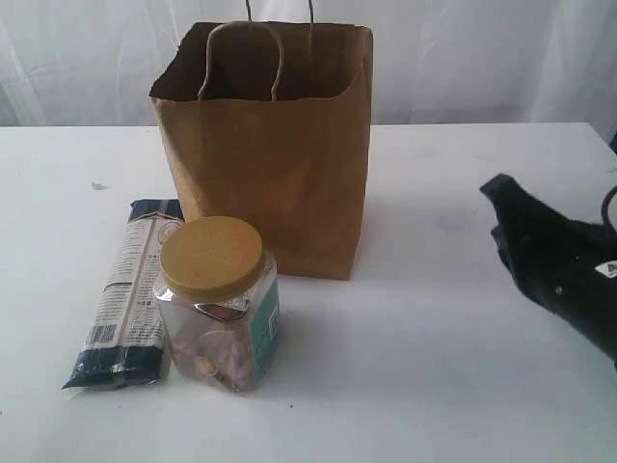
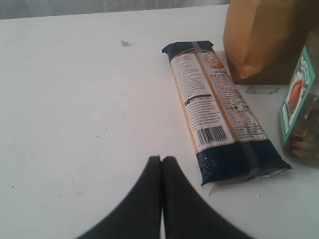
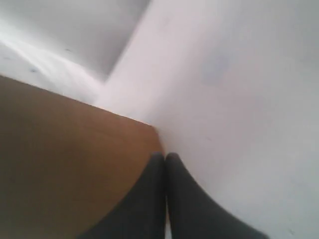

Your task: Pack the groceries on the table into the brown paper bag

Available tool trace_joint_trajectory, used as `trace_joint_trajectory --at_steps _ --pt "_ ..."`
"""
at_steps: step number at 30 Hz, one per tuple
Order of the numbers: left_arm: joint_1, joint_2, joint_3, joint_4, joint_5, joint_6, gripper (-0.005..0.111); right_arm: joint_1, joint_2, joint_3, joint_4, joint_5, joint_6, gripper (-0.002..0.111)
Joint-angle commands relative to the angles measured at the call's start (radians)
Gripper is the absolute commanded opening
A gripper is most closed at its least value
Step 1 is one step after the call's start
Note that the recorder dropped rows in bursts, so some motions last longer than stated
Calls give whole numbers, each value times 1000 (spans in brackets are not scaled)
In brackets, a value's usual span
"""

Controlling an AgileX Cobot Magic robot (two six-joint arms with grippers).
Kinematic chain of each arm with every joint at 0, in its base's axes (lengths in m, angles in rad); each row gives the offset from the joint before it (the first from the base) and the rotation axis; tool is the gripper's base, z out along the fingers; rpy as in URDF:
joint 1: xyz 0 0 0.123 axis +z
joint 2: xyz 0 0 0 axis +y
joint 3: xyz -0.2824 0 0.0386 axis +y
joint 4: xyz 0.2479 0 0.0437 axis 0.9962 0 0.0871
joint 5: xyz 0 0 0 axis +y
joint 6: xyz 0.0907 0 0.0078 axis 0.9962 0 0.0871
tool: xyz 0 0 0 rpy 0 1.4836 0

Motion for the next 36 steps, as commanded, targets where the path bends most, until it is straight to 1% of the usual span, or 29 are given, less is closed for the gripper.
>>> trace_joint_trajectory --at_steps 1,3,5,7,9,11,12,15,19,22,23,26,30,32,33,34,36 --pt "1 -5 3 -7 0 -5 0 -4 -91 -1 -556 -88 60 0" --pt "1 -5 3 -7 0 -5 0 -4 -145 -12 -693 8 60 0" --pt "1 -5 3 -7 0 -5 0 -4 -189 -17 -756 141 0 0" --pt "1 -5 3 -7 0 -5 0 -4 -226 -19 -769 262 -147 0" --pt "1 -5 3 -7 0 -5 0 -4 -250 -19 -769 405 -340 0" --pt "1 -5 3 -7 0 -5 0 -2 -257 -19 -769 540 -466 0" --pt "1 -5 3 -7 0 -5 0 -2 -257 -19 -767 596 -497 0" --pt "1 -5 3 -7 0 -5 0 13 -257 -19 -765 635 -492 0" --pt "1 -5 3 -7 0 -5 0 21 -239 -19 -767 648 -537 0" --pt "1 -5 3 -7 0 -5 0 21 -197 -19 -767 681 -614 1" --pt "1 -5 3 -7 0 -5 0 21 -176 -19 -767 707 -644 2" --pt "1 -5 3 -7 0 -5 0 31 -109 -19 -765 750 -681 11" --pt "1 -5 3 -7 0 -5 0 77 -44 -19 -765 634 -709 28" --pt "1 -5 3 -7 0 -5 0 91 -28 -19 -765 580 -699 43" --pt "1 -5 3 -7 0 -5 0 99 -19 -19 -763 556 -682 55" --pt "1 -5 3 -7 0 -5 0 105 -9 -19 -749 521 -636 67" --pt "1 -5 3 -7 0 -5 0 109 6 -19 -716 462 -499 85"
